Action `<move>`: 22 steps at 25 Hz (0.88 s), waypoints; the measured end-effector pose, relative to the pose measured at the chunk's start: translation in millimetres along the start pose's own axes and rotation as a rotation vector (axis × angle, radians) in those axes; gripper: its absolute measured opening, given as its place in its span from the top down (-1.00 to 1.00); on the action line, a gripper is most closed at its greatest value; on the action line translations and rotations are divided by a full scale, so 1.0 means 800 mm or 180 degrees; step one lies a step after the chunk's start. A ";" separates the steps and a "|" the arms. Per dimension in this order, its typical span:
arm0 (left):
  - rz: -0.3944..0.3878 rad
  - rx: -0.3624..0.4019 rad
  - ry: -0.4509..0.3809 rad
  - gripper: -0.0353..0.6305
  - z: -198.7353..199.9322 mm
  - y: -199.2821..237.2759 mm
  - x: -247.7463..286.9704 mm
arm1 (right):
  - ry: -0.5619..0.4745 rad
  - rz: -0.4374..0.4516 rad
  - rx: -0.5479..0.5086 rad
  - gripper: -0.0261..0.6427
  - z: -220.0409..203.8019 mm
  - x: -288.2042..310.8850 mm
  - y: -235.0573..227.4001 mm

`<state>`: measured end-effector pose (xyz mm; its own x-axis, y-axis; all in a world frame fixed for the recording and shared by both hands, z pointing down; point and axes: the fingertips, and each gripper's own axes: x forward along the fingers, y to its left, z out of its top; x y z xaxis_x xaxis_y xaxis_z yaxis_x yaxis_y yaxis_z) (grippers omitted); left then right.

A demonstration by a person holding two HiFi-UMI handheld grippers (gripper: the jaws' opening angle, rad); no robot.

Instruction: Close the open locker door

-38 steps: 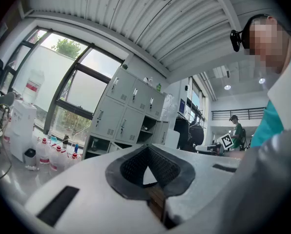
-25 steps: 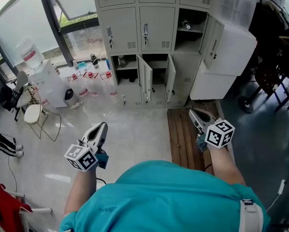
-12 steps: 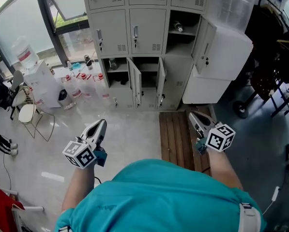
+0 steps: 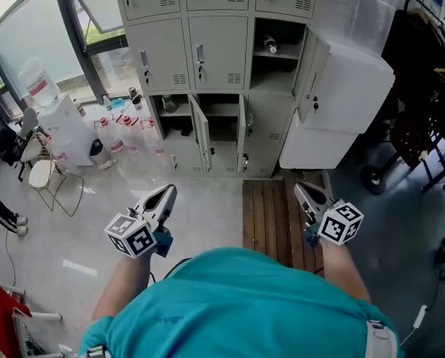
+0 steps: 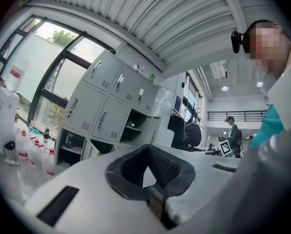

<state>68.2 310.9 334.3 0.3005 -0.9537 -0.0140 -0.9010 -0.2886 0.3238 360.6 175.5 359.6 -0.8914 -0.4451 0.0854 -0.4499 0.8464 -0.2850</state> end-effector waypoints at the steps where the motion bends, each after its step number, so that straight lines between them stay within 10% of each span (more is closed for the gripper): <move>1: 0.0006 0.0004 0.0015 0.88 0.001 0.006 0.006 | 0.0008 0.0020 0.0016 0.93 -0.002 0.008 -0.004; 9: -0.0122 -0.0125 0.0079 0.88 0.010 0.118 0.065 | 0.0098 -0.0014 0.0029 0.93 -0.013 0.117 -0.033; 22: -0.0991 0.0062 0.0320 0.88 0.127 0.382 0.255 | -0.0341 -0.0439 -0.0093 0.93 0.092 0.397 -0.074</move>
<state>-177.3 20.1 334.5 0.5911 -0.8065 -0.0158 -0.7665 -0.5676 0.3004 108.3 -37.6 333.0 -0.8110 -0.5847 0.0192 -0.5702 0.7827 -0.2496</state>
